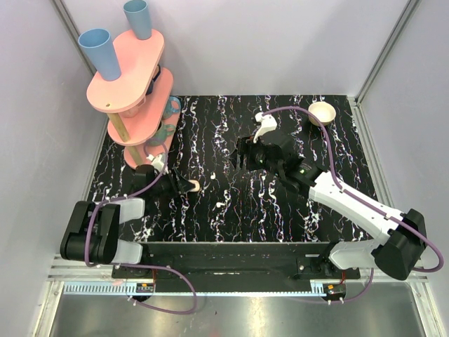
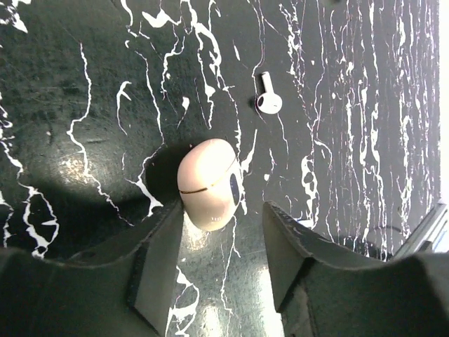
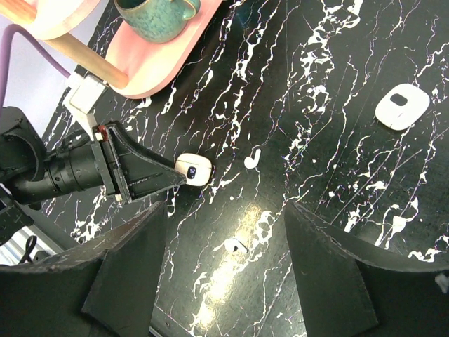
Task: Insert the wireless bluetooth earbuds into the charging case
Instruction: Place the charging case with the earbuds at the center of the board, then pick up the charging case from the center of the board.
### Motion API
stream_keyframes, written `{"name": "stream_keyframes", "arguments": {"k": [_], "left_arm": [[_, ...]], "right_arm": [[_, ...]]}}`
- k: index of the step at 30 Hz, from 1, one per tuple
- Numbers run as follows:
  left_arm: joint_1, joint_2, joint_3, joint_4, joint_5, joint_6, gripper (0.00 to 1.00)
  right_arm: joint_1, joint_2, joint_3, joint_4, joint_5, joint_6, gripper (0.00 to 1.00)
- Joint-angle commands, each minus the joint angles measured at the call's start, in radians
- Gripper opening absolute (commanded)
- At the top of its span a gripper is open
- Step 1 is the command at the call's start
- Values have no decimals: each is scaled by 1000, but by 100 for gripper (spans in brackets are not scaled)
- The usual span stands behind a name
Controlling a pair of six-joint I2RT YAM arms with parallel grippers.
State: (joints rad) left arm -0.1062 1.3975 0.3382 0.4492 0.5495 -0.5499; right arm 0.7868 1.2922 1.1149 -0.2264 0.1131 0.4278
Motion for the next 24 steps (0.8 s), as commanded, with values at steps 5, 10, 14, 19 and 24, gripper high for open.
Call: {"name": "stream_keyframes", "arguments": {"k": [5, 10, 14, 19, 24], "left_arm": [[5, -112, 42, -113, -117, 59, 56], [3, -282, 62, -251, -197, 90, 58], [3, -448, 80, -320, -198, 71, 60], [2, -577, 208, -447, -142, 129, 68], [-24, -603, 395, -637, -37, 263, 74]], "right_arm": [[-9, -2, -4, 22, 6, 6, 75], [-76, 18, 8, -36, 129, 55, 83], [-211, 105, 19, -59, 82, 124, 82], [-276, 313, 109, -64, 53, 89, 84], [-319, 496, 222, -73, 77, 175, 85]]}}
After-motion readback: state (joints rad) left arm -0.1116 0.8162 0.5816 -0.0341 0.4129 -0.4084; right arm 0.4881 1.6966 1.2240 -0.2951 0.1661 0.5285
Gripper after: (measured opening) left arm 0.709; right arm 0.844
